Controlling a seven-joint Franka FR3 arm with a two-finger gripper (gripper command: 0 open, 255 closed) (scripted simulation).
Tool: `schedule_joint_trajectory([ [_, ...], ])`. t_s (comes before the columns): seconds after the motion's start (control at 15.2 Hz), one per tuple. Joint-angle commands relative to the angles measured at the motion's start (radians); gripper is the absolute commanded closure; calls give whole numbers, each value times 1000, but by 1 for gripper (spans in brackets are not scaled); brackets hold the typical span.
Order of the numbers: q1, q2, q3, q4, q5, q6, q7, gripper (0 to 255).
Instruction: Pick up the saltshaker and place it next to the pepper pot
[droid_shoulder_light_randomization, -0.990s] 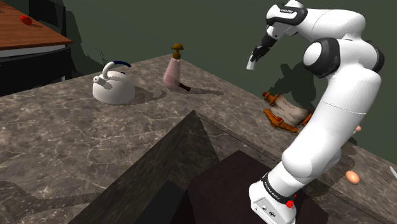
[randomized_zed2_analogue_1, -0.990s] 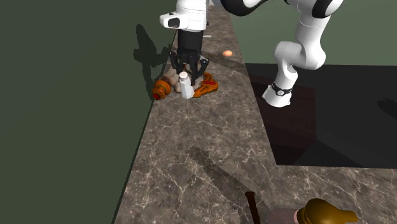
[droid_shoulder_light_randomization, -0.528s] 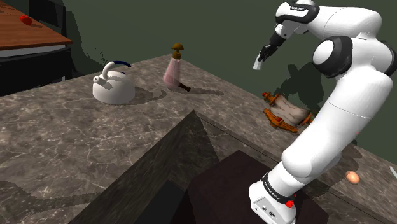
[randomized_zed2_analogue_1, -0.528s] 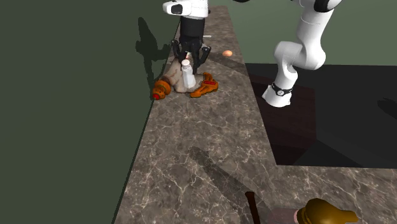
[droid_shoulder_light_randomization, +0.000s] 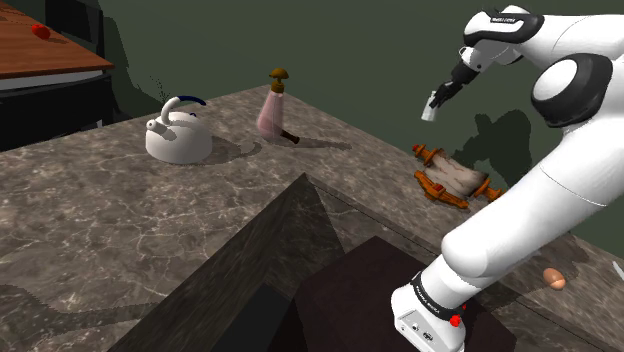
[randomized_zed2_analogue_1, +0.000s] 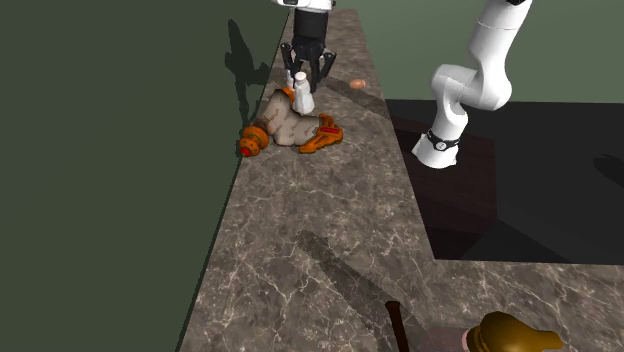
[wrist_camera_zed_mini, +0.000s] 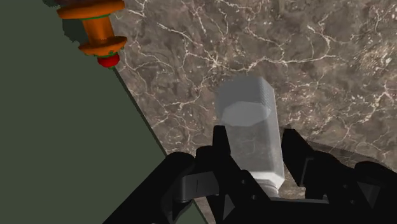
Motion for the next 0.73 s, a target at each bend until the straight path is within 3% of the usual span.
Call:
schedule_joint_trajectory([
  [0.0, -14, -51, -13, -55, -23, 8, -26, 255],
  [0.66, -103, -211, -105, -179, -103, -19, -185, 255],
])
